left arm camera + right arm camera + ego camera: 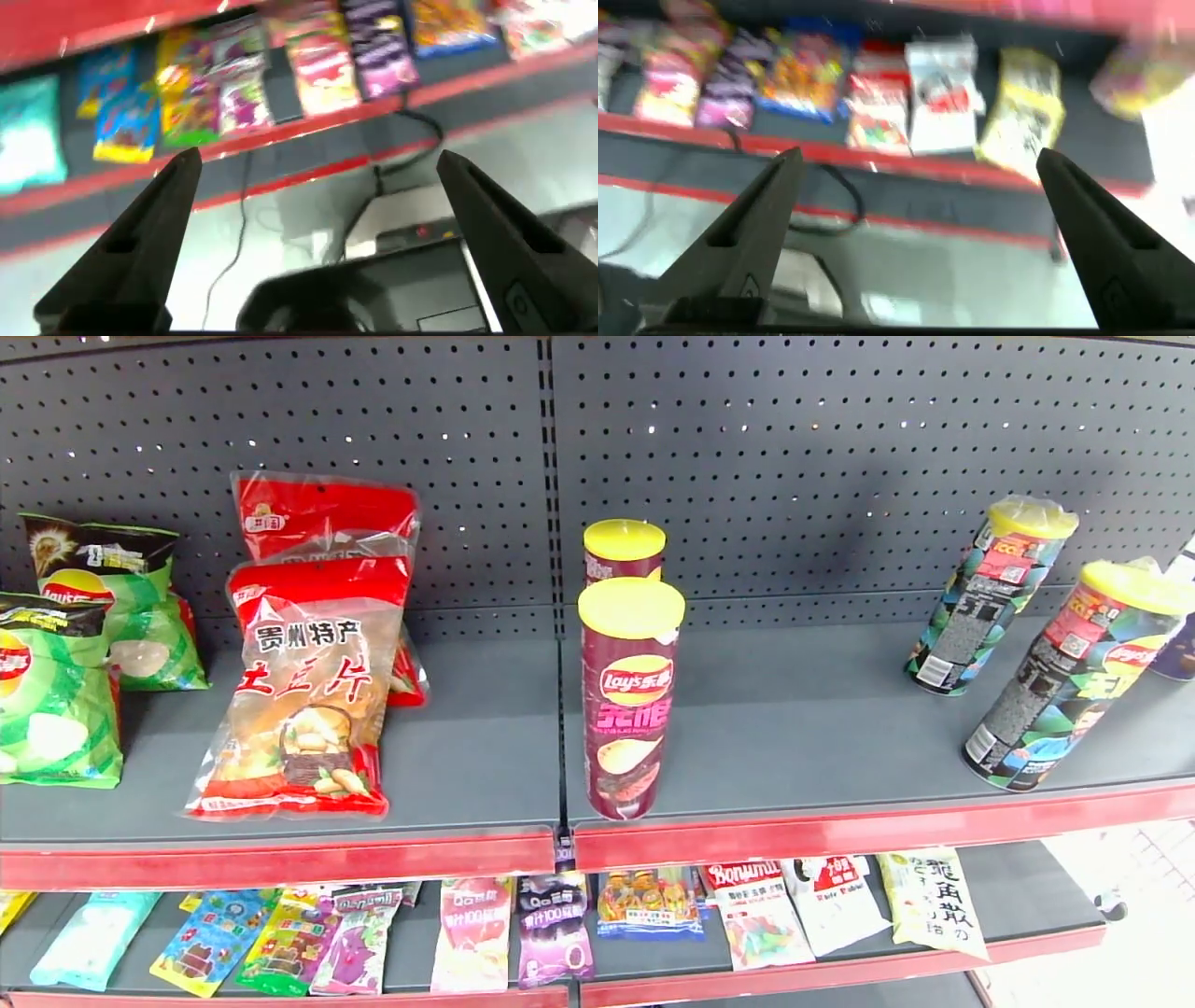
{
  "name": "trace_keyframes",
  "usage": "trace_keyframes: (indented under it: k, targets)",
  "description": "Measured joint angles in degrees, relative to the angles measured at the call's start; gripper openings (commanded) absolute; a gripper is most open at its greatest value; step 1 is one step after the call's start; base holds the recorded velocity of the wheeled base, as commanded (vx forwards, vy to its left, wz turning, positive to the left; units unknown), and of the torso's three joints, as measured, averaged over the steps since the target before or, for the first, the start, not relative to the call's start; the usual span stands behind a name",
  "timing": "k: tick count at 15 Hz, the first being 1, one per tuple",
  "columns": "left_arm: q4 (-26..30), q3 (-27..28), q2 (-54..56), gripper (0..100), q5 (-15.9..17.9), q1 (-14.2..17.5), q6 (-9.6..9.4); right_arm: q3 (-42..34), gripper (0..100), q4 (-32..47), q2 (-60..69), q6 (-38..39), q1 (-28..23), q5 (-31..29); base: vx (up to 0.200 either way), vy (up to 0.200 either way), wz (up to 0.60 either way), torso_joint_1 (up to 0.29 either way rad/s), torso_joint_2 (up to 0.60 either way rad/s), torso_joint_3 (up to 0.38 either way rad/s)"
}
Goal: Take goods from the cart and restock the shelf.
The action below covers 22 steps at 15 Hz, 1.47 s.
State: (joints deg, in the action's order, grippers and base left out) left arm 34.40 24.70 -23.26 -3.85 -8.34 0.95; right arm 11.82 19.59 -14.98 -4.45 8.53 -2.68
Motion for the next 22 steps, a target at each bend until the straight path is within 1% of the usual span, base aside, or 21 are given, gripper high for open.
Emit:
trace_keyframes:
  k: [1, 2, 3, 4, 5, 6, 7, 8, 9, 10, 11, 12, 13, 14, 15, 16, 17, 18, 19, 21, 22]
  targets:
    - [1.18, -1.38, 3.52, 100, -0.09, 5.01, 0.66, 0.24, 100, 2.41, 2.43, 0.13, -2.52, -0.35, 0.000, 0.000, 0.00, 0.000, 0.00, 0.000]
    - [1.80, -2.65, 6.53, 100, 0.73, 8.36, 1.07, 0.30, 100, 3.34, 4.12, 0.27, -3.99, -0.32, 0.000, 0.000, 0.00, 0.000, 0.00, 0.000]
    - [2.44, -3.82, 9.86, 100, 3.52, 10.42, 1.48, 0.38, 100, 3.34, 5.97, 0.76, -4.74, 0.17, 0.000, 0.000, 0.00, 0.000, 0.00, 0.000]
    - [2.60, -4.56, 13.12, 100, 6.42, 10.75, 1.56, 0.30, 100, 3.27, 7.61, 1.50, -5.29, 0.63, 0.000, 0.000, 0.00, 0.000, 0.00, 0.000]
    - [2.46, -5.02, 15.87, 100, 8.23, 10.13, 1.16, 0.21, 100, 3.21, 9.06, 1.74, -6.08, 1.38, 0.000, 0.000, 0.00, 0.000, 0.00, 0.000]
    - [1.76, -5.63, 18.47, 100, 9.57, 9.11, 0.41, 0.10, 100, 2.96, 10.93, 1.80, -7.02, 3.19, 0.000, 0.000, 0.00, 0.000, 0.00, 0.000]
    - [0.16, -6.21, 20.21, 100, 9.59, 8.61, 0.22, -0.22, 100, 2.02, 12.37, 1.89, -7.79, 4.86, 0.000, 0.000, 0.00, 0.000, 0.00, 0.000]
    - [-3.54, -7.09, 21.33, 100, 9.59, 8.41, 0.13, -1.11, 100, -1.76, 13.28, 2.00, -8.12, 5.02, 0.000, 0.000, 0.00, 0.000, 0.00, 0.000]
    - [-9.52, -8.45, 22.08, 100, 9.65, 8.31, 0.09, -2.73, 100, -7.25, 13.86, 2.07, -8.27, 5.30, 0.000, 0.000, 0.00, 0.000, 0.00, 0.000]
    - [-14.97, -11.09, 22.63, 100, 9.73, 8.23, 0.09, -5.30, 100, -13.93, 14.30, 2.05, -8.37, 6.67, 0.000, 0.000, 0.00, 0.000, 0.00, 0.000]
    - [-21.85, -14.04, 22.93, 100, 9.75, 8.20, 0.41, -7.78, 100, -19.64, 14.57, 2.05, -8.44, 8.78, 0.000, 0.000, 0.00, 0.000, 0.00, 0.000]
    - [-27.21, -16.30, 23.10, 100, 9.70, 8.16, 1.50, -9.57, 100, -21.22, 14.69, 2.21, -8.46, 9.57, 0.000, 0.000, 0.00, 0.000, 0.00, 0.000]
    - [-28.49, -18.55, 23.21, 100, 9.70, 8.16, 2.49, -10.56, 100, -21.55, 14.76, 2.07, -8.46, 8.48, 0.000, 0.000, 0.00, 0.000, 0.00, 0.000]
    - [-30.74, -19.96, 23.28, 100, 9.68, 8.16, 2.46, -11.12, 100, -20.78, 14.82, 1.99, -8.46, 5.35, 0.000, 0.000, 0.00, 0.000, 0.00, 0.000]
    - [-34.67, -21.61, 23.33, 100, 9.51, 8.16, 2.06, -11.50, 100, -19.86, 14.87, 3.11, -8.46, 2.66, 0.000, 0.000, 0.00, 0.000, 0.00, 0.000]
    - [-38.01, -22.88, 23.37, 100, 8.86, 8.16, 1.84, -11.62, 100, -19.59, 14.88, 3.83, -8.46, 2.55, 0.000, 0.000, 0.00, 0.000, 0.00, 0.000]
    - [-36.74, -23.60, 23.37, 100, 8.53, 8.16, 0.46, -11.72, 100, -19.52, 14.91, 3.90, -8.44, 4.57, 0.000, 0.000, 0.00, 0.000, 0.00, 0.000]
    - [-36.39, -23.88, 23.37, 100, 8.69, 8.16, -3.06, -11.78, 100, -19.57, 14.96, 3.99, -8.46, 5.02, 0.000, 0.000, 0.00, 0.000, 0.00, 0.000]
    - [-36.28, -24.15, 23.39, 100, 10.36, 8.16, -4.53, -11.80, 100, -19.54, 14.96, 3.99, -8.46, 5.08, 0.000, 0.000, 0.00, 0.000, 0.00, 0.000]
    - [-36.45, -24.41, 23.39, 100, 13.90, 8.16, -2.89, -11.82, 100, -19.54, 14.98, 4.01, -8.46, 5.08, 0.000, 0.000, 0.00, 0.000, 0.00, 0.000]
    - [-36.51, -24.48, 23.39, 100, 13.73, 8.16, -2.40, -11.82, 100, -19.54, 14.98, 4.01, -8.46, 5.06, 0.000, 0.000, 0.00, 0.000, 0.00, 0.000]
